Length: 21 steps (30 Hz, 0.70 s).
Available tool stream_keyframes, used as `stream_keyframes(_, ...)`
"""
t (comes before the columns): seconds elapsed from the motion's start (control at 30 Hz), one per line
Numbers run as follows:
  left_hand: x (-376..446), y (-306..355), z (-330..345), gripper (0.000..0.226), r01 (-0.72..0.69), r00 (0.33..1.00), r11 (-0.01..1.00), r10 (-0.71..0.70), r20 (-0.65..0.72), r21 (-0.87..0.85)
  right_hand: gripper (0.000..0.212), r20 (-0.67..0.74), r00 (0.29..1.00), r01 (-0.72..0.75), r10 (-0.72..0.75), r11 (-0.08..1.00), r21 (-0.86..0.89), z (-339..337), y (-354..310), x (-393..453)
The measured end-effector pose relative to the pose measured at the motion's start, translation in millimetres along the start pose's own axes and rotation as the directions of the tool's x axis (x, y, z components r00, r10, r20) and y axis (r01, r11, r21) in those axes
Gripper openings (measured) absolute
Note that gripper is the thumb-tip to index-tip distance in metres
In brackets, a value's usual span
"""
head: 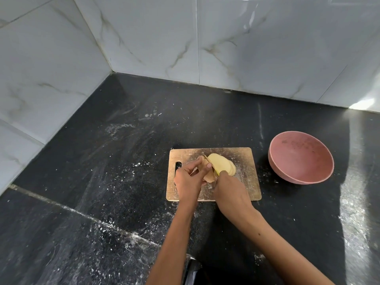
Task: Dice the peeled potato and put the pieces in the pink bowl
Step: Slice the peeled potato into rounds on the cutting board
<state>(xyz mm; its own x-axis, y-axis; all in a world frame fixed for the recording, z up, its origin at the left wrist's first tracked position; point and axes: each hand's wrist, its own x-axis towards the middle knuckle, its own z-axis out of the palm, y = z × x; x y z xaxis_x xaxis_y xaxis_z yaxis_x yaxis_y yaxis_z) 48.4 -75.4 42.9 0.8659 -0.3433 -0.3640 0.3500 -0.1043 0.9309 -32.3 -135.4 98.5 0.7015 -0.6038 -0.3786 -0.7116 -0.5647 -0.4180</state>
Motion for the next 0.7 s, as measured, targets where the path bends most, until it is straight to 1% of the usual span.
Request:
stream_keyframes(0.07,-1.2,0.7,-1.1,0.036,0.016,1.000,0.999,-0.015,0.016,-0.038,0.016,0.011,1.000,-0.002,0.002,1.000,-0.010,-0.9,-1.2,1.3)
stream_keyframes(0.23,-3.2,1.9,-1.4,0.039,0.022,0.999,0.999,-0.021,0.031,-0.043,0.016,0.009,1.000,0.004,-0.004,1.000,0.001,1.7,-3.0,0.8)
stream_keyframes(0.33,-4.4,0.4,-1.2,0.041,0.022,1.000,0.999,-0.021,0.018,-0.032,0.016,0.023,1.000,-0.011,0.010,1.000,0.020,2.4,-2.9,0.1)
stream_keyframes(0.47,-5.6,-1.2,0.6,0.052,0.022,1.000,1.000,-0.022,-0.007,0.002,0.021,0.053,0.998,-0.025,0.024,1.000,0.002,10.9,-2.9,0.0)
stream_keyframes(0.63,-4.8,-1.0,0.3,0.049,0.037,0.999,0.999,-0.038,-0.026,-0.029,0.016,0.055,0.998,-0.031,0.033,0.999,-0.040,31.5,8.8,-0.7)
stream_keyframes(0.7,-3.0,-2.1,1.3,0.049,0.024,0.999,1.000,-0.024,-0.037,-0.010,0.016,0.049,0.998,-0.040,0.043,0.997,-0.061,36.1,12.4,0.9)
